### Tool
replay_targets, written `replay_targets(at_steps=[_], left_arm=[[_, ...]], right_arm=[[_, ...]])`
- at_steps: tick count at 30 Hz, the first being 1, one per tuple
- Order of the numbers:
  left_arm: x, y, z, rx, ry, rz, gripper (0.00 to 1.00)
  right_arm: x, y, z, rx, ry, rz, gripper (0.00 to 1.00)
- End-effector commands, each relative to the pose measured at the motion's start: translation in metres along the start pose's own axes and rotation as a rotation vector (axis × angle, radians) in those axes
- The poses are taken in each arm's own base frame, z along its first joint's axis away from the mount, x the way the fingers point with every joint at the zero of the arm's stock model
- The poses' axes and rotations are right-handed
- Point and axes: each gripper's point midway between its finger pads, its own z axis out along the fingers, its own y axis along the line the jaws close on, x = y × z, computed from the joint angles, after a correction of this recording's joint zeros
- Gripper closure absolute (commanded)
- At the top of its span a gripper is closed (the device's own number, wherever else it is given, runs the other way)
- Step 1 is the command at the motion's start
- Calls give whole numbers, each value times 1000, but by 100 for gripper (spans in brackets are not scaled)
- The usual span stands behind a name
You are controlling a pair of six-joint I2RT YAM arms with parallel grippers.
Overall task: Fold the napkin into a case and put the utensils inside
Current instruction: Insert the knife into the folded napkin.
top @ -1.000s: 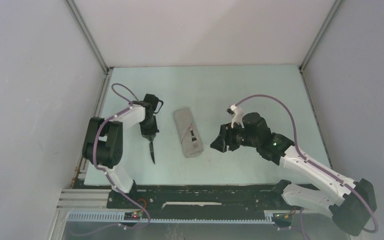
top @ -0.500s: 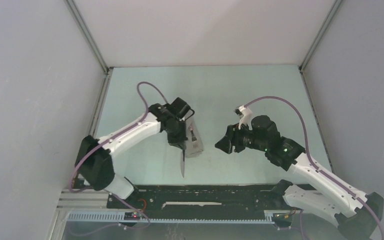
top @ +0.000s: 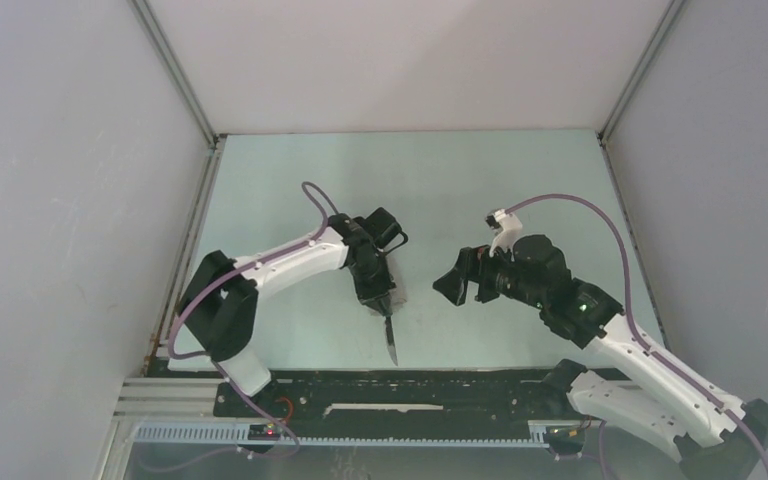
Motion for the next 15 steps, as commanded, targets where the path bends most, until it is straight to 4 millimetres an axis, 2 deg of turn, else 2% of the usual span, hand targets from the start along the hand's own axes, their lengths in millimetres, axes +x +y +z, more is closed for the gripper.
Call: replay_targets(at_steps=[1, 4, 7, 12, 15], left_arm=[[-14, -17, 7, 27, -31, -47, 100], [-27, -15, 10, 0, -61, -45, 100], [-37, -3, 18, -25, -65, -71, 100], [-64, 9, 18, -77, -116, -63, 100], [-70, 10, 22, -68, -96, -62, 100]], right_arm=[[-26, -6, -13, 70, -97, 22, 0], [-31, -12, -20, 110, -111, 21, 0], [-32, -19, -27, 136, -126, 21, 0], [-35, -18, -35, 125, -145, 10, 0], [-36, -16, -37, 114, -149, 12, 0]])
